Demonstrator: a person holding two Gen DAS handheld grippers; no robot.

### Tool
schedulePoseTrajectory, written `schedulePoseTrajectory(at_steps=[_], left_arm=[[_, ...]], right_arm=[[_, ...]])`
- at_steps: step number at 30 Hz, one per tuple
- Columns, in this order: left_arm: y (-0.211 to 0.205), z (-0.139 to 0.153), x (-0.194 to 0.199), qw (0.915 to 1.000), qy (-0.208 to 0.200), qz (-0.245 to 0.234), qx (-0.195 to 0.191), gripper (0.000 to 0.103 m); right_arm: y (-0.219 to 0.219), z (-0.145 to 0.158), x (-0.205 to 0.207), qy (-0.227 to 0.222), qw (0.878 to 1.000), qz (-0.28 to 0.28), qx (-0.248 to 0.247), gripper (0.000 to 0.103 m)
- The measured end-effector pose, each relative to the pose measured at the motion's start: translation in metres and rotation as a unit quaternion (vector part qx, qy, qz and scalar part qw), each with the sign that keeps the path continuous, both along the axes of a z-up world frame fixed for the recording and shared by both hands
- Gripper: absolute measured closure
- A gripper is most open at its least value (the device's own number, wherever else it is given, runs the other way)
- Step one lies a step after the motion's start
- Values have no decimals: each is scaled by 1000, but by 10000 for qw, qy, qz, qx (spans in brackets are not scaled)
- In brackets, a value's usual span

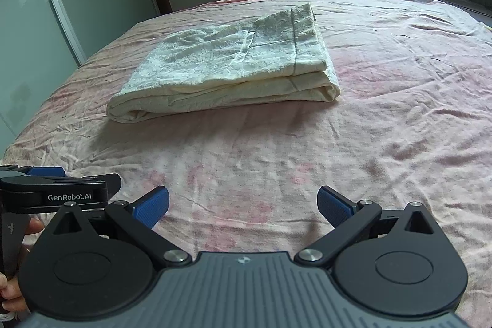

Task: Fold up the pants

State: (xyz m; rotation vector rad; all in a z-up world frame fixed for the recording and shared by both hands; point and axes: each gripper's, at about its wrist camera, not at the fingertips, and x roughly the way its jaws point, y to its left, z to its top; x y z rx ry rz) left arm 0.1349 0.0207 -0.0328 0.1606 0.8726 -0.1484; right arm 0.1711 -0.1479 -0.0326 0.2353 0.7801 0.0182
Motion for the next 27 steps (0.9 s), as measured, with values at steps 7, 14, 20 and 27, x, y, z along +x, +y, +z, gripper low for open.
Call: schedulePoseTrajectory(at_steps=[7,14,20,27], left_arm=[[1,-1,0,9999,-54,-10,-92,4],[4,-5,10,9990,-398,50,-175,3],[8,-15,11,9978,-631,-57,-177,1],[9,-23,5,9959,-879,-64,-176,0]], right_arm=[[-1,0,1,-20,10000,21,-5,0],[0,-3,16,-283,9988,29,-391,0],[-2,-19,29,-238,9985,72,-482,0],[3,-30,21,-475,9957,156,-786,0]])
